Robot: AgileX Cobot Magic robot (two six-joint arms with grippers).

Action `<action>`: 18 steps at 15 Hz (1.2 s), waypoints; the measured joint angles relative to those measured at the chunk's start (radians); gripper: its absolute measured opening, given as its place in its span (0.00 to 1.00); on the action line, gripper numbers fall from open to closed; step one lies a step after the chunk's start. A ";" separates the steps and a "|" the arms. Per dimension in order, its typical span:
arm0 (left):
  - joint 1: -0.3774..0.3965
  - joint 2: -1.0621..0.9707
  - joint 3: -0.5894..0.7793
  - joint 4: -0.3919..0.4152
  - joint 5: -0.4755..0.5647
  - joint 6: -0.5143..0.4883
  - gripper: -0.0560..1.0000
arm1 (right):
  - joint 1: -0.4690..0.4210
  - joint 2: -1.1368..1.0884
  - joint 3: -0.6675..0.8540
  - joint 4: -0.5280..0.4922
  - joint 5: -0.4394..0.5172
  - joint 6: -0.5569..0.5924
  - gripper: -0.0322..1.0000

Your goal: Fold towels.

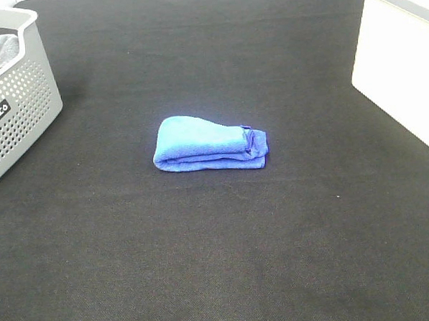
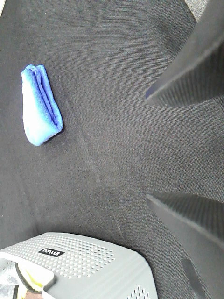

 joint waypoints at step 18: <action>0.178 0.000 0.000 0.000 -0.001 0.000 0.56 | -0.136 -0.165 0.000 0.016 -0.007 0.001 0.77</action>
